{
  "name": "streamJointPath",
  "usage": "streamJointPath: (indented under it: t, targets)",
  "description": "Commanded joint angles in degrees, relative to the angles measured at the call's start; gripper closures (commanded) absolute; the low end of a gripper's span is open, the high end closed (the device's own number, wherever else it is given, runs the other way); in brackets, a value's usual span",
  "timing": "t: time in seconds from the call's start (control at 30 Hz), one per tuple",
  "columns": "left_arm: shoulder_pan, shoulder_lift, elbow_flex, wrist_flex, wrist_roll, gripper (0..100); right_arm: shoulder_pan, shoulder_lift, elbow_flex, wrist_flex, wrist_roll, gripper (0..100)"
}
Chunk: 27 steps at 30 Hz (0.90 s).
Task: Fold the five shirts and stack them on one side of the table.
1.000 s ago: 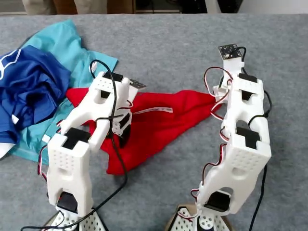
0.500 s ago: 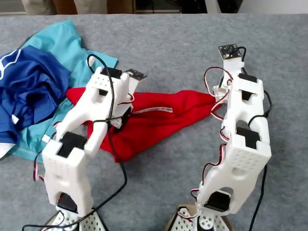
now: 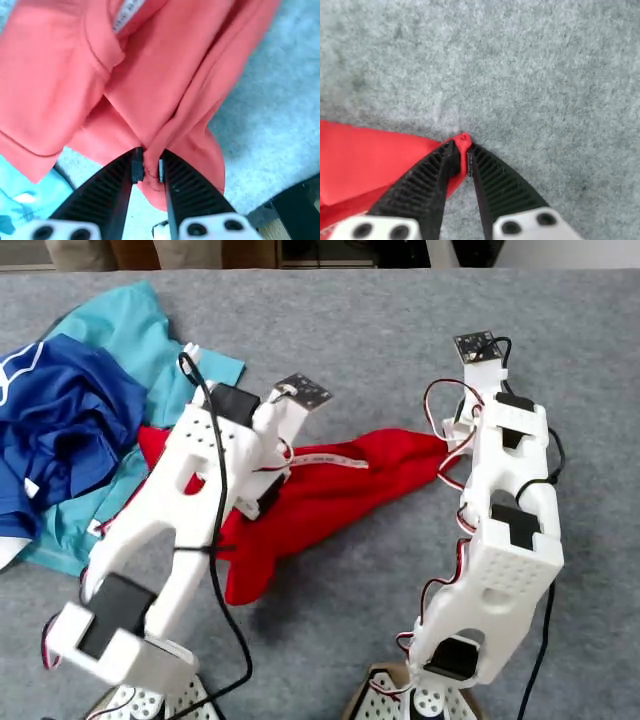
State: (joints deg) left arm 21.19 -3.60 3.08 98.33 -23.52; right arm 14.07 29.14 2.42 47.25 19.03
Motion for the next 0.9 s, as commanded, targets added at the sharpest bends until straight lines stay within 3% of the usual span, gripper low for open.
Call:
streamJointPath:
  t: [0.0,0.2,0.37,0.53,0.73,0.87]
  targets:
    - [1.58,-6.2,0.26,2.46,0.53,96,0.48,-2.68,-1.1,-0.97,-0.53,99.8]
    - [3.69,-12.44,2.9,2.55,0.53,96,0.48,-2.68,-1.1,-0.97,-0.53,99.8]
    - [8.35,-18.68,5.27,2.64,0.35,87,0.48,-2.68,-1.19,-0.97,-0.53,99.8]
    - [11.96,-23.43,6.95,2.64,-1.23,87,0.48,-2.68,-1.19,-0.97,-0.53,99.8]
    - [11.43,-23.52,13.45,2.37,-5.63,92,0.48,-2.68,-1.19,-0.97,-0.53,99.8]
    - [5.8,-22.9,19.34,-2.73,-8.09,92,0.48,-2.68,-1.19,-0.97,-0.53,99.8]
